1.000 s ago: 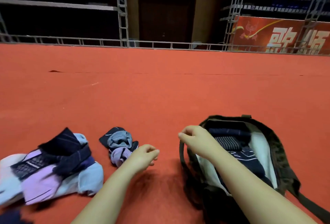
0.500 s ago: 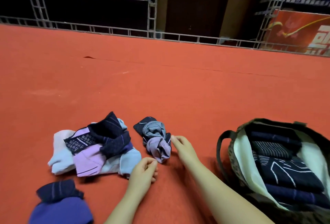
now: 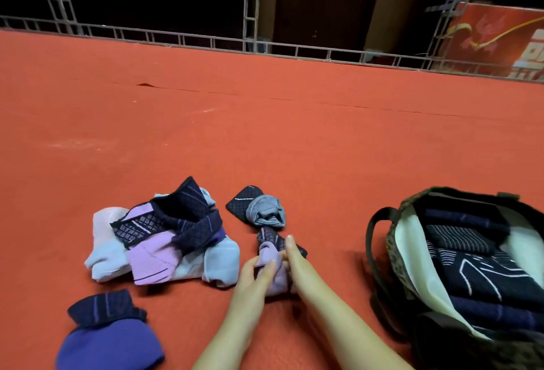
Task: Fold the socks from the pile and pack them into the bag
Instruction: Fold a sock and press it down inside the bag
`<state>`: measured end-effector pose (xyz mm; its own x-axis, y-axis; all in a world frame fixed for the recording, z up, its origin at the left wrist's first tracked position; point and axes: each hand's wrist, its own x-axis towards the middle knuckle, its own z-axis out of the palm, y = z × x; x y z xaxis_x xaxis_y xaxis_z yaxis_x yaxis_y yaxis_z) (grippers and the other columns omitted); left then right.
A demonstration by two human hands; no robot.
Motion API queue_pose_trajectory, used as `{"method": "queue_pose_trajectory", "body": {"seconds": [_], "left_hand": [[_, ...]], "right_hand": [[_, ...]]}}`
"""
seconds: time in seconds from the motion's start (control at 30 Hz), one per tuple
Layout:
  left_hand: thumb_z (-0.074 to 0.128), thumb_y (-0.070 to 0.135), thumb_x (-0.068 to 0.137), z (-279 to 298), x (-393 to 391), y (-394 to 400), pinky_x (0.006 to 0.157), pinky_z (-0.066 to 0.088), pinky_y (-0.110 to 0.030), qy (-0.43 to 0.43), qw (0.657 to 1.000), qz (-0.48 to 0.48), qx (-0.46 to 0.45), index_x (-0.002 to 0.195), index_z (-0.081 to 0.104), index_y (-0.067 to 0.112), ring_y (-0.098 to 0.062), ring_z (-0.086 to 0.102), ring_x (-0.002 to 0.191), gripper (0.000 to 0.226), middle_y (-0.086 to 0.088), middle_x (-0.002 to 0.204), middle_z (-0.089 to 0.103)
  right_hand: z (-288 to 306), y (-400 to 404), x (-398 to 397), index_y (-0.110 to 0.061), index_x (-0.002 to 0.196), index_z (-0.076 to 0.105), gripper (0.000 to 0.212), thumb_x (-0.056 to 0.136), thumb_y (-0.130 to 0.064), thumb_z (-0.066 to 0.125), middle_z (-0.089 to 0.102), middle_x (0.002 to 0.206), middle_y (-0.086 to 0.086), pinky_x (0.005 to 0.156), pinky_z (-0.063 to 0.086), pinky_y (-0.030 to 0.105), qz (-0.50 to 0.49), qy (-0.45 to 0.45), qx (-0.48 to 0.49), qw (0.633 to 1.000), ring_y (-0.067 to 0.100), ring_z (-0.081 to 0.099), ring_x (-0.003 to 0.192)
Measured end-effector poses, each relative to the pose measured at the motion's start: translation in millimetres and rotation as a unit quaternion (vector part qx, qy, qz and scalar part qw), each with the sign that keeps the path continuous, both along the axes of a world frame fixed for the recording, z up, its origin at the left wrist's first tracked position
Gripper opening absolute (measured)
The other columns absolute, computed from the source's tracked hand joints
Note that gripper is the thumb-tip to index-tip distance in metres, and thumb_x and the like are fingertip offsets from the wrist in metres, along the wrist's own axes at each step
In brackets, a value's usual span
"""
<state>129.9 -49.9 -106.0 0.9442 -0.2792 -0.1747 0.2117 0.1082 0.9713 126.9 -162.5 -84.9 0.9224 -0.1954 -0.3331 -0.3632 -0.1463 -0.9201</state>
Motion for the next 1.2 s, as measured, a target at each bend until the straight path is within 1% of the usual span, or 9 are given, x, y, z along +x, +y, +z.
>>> {"method": "queue_pose_trajectory", "body": {"seconds": [0.17,0.37,0.5,0.63,0.77,0.87,0.97,1.1,1.2], "left_hand": [[0.062,0.015,0.089,-8,-17,-1,0.066,0.045,-0.012,-0.103,0.993,0.047,0.046,0.090,0.062,0.017,0.000,0.059,0.073,0.002,0.001,0.086,0.068],[0.058,0.002,0.090,3,-29,-3,0.062,0.043,-0.010,-0.141,0.988,-0.009,0.055,0.082,0.063,0.015,0.002,0.056,0.065,0.015,0.005,0.075,0.065],[0.057,0.001,0.089,16,-33,-2,0.063,0.045,-0.008,-0.140,0.989,-0.047,0.029,0.087,0.065,0.015,0.007,0.061,0.067,0.016,0.010,0.072,0.069],[0.059,0.004,0.089,16,-33,2,0.061,0.045,-0.012,-0.115,0.991,-0.042,0.046,0.083,0.063,0.011,-0.006,0.059,0.069,0.010,0.006,0.072,0.066],[0.069,0.014,0.084,1,-34,12,0.073,0.041,-0.010,-0.179,0.975,0.011,0.131,0.088,0.061,0.023,-0.007,0.059,0.086,0.013,0.008,0.089,0.064],[0.066,0.036,0.072,4,-45,20,0.079,0.036,-0.007,-0.343,0.923,0.043,0.169,0.082,0.058,0.035,0.004,0.053,0.092,0.013,0.017,0.090,0.060],[0.062,0.038,0.073,16,-59,14,0.085,0.040,-0.012,-0.400,0.896,-0.137,0.138,0.091,0.063,0.038,-0.001,0.056,0.096,0.018,0.018,0.095,0.061],[0.063,0.043,0.066,17,-63,7,0.094,0.038,-0.012,-0.331,0.919,-0.175,0.122,0.098,0.061,0.034,0.003,0.055,0.105,0.033,0.011,0.108,0.061],[0.069,0.029,0.063,15,-64,5,0.082,0.047,-0.020,-0.228,0.954,-0.166,0.098,0.091,0.058,0.023,-0.003,0.061,0.089,0.031,0.006,0.104,0.065]], "right_hand": [[-1,-14,-59,-0.017,0.092,0.064,0.055,0.094,-0.058,0.027,0.061,0.070,-0.003,0.049,0.036,0.019,-0.072,-0.045,0.110,0.990,0.007,0.051,0.056],[2,-45,-89,-0.027,0.109,0.061,0.051,0.076,-0.059,0.039,0.056,0.115,-0.018,0.102,0.034,0.028,-0.104,-0.223,-0.325,0.913,0.002,0.046,0.114],[8,-49,-89,-0.032,0.123,0.054,0.075,0.068,-0.073,0.024,0.046,0.125,-0.024,0.111,0.026,0.032,0.005,-0.114,-0.367,0.923,-0.001,0.034,0.125],[3,-37,-97,-0.016,0.080,0.060,0.051,0.082,-0.065,0.044,0.060,0.073,-0.011,0.065,0.041,0.032,0.056,-0.018,-0.215,0.975,0.004,0.050,0.064],[-5,-28,-110,-0.018,0.070,0.052,0.028,0.090,-0.034,0.061,0.049,0.059,-0.007,0.049,0.031,0.023,-0.009,-0.046,-0.046,0.998,0.006,0.041,0.053],[-8,-24,-116,-0.015,0.069,0.050,0.029,0.089,-0.033,0.063,0.050,0.061,-0.003,0.051,0.032,0.022,-0.049,-0.061,0.028,0.997,0.009,0.041,0.056],[-7,-19,-120,0.003,0.087,0.059,0.059,0.076,-0.054,0.066,0.062,0.080,0.009,0.068,0.042,0.032,-0.042,-0.099,0.092,0.990,0.019,0.054,0.074],[3,-14,-125,-0.002,0.102,0.066,0.034,0.097,-0.028,0.045,0.072,0.095,0.009,0.074,0.052,0.026,-0.035,-0.140,0.173,0.974,0.017,0.068,0.085],[4,-12,-125,-0.002,0.087,0.064,0.041,0.096,-0.035,0.041,0.071,0.082,0.012,0.069,0.054,0.029,-0.064,-0.105,0.227,0.966,0.021,0.068,0.074]]}}
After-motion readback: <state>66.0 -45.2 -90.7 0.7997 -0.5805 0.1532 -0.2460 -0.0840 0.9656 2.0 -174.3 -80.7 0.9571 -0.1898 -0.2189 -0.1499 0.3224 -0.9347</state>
